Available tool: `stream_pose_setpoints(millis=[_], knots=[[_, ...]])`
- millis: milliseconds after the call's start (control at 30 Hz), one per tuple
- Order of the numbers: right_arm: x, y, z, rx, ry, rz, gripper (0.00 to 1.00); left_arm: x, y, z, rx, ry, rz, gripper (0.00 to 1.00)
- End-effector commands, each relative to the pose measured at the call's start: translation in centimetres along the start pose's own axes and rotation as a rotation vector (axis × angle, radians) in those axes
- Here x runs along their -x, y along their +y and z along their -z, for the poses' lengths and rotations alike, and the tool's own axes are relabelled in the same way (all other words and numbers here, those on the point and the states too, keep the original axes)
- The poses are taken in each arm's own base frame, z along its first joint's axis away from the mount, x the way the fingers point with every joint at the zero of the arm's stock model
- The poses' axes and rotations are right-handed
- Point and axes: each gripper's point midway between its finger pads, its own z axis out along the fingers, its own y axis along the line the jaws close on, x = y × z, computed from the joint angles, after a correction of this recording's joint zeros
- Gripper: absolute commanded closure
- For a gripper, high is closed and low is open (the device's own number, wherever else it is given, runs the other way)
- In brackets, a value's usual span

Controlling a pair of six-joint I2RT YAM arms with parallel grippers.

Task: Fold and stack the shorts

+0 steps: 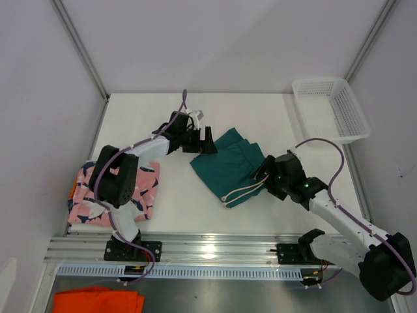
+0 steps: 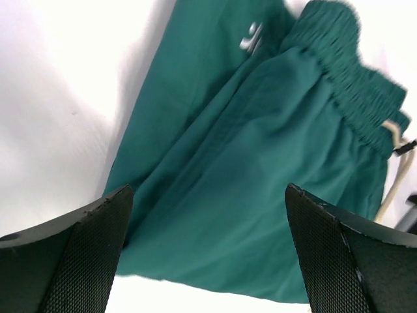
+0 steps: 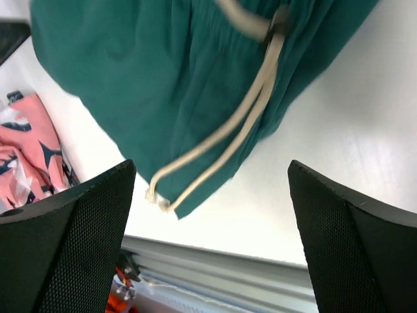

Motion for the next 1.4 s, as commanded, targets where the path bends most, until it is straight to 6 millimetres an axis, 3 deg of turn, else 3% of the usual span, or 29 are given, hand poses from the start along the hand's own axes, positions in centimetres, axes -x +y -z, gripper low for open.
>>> stream_pose_setpoints(millis=[0,233,433,733,1000,1100,1200,1300,1367], knots=[[-1.4,-0.7,0.4,-0.073,-0.088,-0.168,0.01,0.8,-2.1,-0.7,-0.162,0.030,-0.061,0.01],[-4.5,-0.4,-3.0,-0.065,0.003,-0.244,0.00,0.9,-2.9,-1.5,-0.227,0.056,-0.068,0.01],[-4.6,-0.3,-5.1,-0.059,-0.022,-0.299,0.01,0.6,-3.1,-2.1,-0.261,0.059,-0.063,0.01],[-3.2,-0.5,-7.1,-0.071,-0.078,-0.320,0.34,0.5,-0.7,-3.7,-0.150,0.065,-0.046,0.01],[-1.3,-3.5,-7.8,-0.141,-0.067,-0.216,0.99,0.9,1.7,-4.3,-0.019,0.036,-0.031,0.01],[0.1,-5.2,-7.4,-0.178,-0.041,-0.078,1.00,1.2,1.5,-3.3,0.000,0.015,-0.028,0.02],[2.3,-5.2,-7.2,-0.136,-0.030,0.083,1.00,0.0,1.0,-2.3,0.015,0.018,0.007,0.07],[3.2,-4.2,-7.3,-0.051,0.027,0.214,0.98,-2.4,0.3,-2.1,0.048,0.026,0.021,0.13],[3.6,-3.5,-8.1,-0.041,0.068,0.254,0.98,-2.6,-2.1,-2.0,0.010,-0.004,0.009,0.16]])
